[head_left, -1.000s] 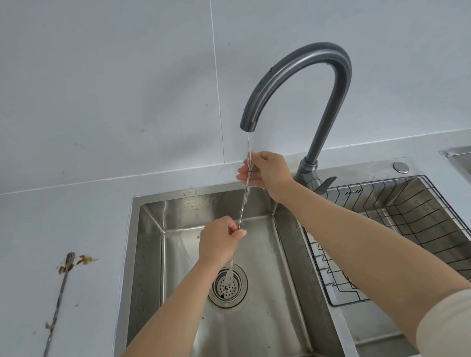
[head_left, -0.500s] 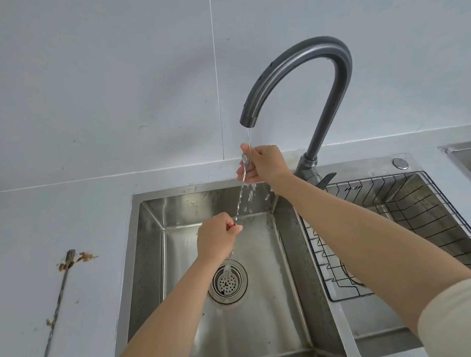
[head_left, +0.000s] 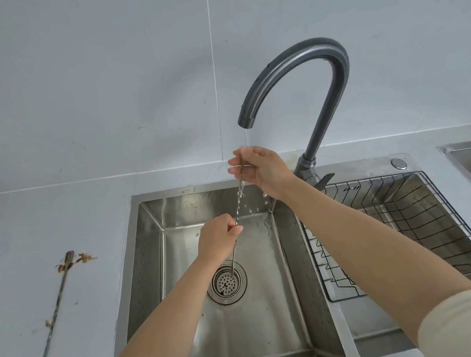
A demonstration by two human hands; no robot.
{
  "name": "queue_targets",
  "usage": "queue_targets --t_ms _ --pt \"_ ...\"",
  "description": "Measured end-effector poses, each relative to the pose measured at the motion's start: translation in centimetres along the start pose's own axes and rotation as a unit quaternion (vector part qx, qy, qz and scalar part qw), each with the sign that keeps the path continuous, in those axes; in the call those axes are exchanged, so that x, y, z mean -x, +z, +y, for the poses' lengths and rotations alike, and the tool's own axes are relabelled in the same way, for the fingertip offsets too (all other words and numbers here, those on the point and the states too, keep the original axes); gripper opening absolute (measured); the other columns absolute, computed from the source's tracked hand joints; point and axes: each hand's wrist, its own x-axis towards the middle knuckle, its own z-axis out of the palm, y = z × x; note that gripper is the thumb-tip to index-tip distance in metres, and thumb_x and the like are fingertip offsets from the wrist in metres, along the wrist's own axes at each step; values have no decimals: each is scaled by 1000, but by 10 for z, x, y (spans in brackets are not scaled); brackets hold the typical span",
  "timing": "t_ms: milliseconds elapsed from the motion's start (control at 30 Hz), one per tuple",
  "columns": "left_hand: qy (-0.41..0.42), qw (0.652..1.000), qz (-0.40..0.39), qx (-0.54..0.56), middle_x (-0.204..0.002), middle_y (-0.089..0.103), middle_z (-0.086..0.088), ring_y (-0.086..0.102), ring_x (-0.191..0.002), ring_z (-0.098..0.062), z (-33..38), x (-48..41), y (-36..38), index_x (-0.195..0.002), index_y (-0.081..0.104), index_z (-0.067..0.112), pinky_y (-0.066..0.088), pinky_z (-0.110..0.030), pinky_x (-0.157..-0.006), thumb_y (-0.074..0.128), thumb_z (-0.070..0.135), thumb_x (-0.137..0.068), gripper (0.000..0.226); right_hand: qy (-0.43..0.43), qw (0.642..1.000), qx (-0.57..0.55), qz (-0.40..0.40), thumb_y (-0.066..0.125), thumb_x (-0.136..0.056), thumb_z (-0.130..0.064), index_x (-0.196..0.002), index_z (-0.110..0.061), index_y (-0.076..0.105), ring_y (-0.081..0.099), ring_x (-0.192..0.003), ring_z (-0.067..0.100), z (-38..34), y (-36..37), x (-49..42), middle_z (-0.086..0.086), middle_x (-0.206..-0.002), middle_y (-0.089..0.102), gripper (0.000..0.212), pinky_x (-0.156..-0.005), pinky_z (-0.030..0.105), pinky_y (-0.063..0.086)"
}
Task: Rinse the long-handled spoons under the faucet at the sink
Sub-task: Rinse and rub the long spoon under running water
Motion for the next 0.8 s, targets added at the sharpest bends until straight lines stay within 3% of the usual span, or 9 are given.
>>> queue_targets --t_ms 100,167,233,333,500,600,700,800 --pt "17 1000 -14 -16 -57 41 13 47 -68 -14 3 -2 -4 -53 35 25 36 -24 -70 53 20 -89 41 -14 998 47 40 60 -88 -18 -67 -13 45 62 -44 10 -3 2 -1 -4 -47 61 26 -56 22 56" --pt "25 999 -19 -15 -56 41 12 45 -62 -13 6 -4 -6 -52 35 24 35 -23 -66 53 19 -89 41 -25 997 53 52 60 -88 -18 -67 -11 47 63 -43 10 -5 3 -2 -3 -45 63 26 -54 21 57" --pt "27 999 -22 1 -57 46 8 48 -62 -14 8 -7 -6 -51 36 24 35 -24 -61 53 19 -89 42 -33 997 50 53 60 -88 -20 -67 -8 53 66 -46 10 -7 1 -3 -3 -47 66 25 -54 21 57" --pt "26 999 -30 20 -69 59 -3 55 -70 -20 10 -11 -5 -54 44 19 38 -25 -67 53 18 -89 36 -33 998 39 33 58 -89 -20 -69 -7 58 68 -52 12 -8 -3 -4 -1 -52 69 24 -61 23 59" --pt "26 998 -31 56 -75 63 -6 60 -75 -23 15 -14 -3 -67 54 8 43 -29 -72 53 14 -88 22 -31 999 30 -16 50 -93 -10 -78 -6 61 71 -62 11 -8 -9 -4 -2 -61 71 18 -69 23 59" --pt "25 995 -29 89 -78 67 -14 66 -80 -32 19 -17 -3 -68 56 5 53 -39 -80 53 11 -87 20 -25 998 34 -37 45 -95 -4 -85 -7 60 71 -67 10 -11 -9 -5 4 -76 70 18 -73 23 58" --pt "23 992 -21 121 -77 67 -18 66 -81 -36 23 -20 -5 -69 57 3 54 -47 -81 55 9 -86 18 -23 998 56 -34 45 -95 -6 -86 -8 60 70 -64 8 -15 -8 -5 7 -82 66 18 -70 22 57" --pt "39 991 -10 131 -72 67 -13 65 -72 -31 30 -25 -9 -68 59 5 55 -44 -79 56 10 -85 18 -29 992 121 -12 46 -95 -10 -80 -8 60 68 -55 5 -16 -5 -3 6 -76 65 20 -64 19 57"
